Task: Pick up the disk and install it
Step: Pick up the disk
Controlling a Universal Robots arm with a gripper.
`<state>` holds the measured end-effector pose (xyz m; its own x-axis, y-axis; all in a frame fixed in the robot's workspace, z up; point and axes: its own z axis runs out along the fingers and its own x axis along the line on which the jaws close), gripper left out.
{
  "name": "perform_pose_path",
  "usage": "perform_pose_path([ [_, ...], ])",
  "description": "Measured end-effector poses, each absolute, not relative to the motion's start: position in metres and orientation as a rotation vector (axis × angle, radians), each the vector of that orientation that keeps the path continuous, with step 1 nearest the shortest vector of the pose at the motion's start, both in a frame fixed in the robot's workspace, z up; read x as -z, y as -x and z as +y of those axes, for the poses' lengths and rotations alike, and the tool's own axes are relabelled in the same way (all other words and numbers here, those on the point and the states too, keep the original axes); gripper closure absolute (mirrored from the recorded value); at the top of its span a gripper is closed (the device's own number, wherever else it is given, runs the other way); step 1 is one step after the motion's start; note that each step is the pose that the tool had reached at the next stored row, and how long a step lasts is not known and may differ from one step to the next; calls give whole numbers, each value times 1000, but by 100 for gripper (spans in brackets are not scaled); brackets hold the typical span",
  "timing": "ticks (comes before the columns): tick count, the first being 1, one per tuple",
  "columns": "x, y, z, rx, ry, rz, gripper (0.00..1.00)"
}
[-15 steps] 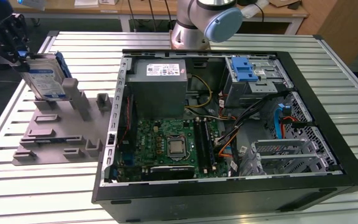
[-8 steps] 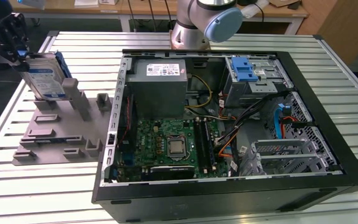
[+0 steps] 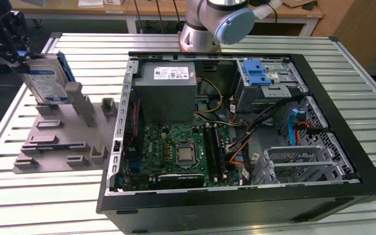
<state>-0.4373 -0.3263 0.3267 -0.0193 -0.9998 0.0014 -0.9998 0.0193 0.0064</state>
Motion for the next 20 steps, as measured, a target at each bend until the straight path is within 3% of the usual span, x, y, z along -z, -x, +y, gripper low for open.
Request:
perform_pose_path([
  [20,-328,437,-326,6,-2196,-2239,64],
])
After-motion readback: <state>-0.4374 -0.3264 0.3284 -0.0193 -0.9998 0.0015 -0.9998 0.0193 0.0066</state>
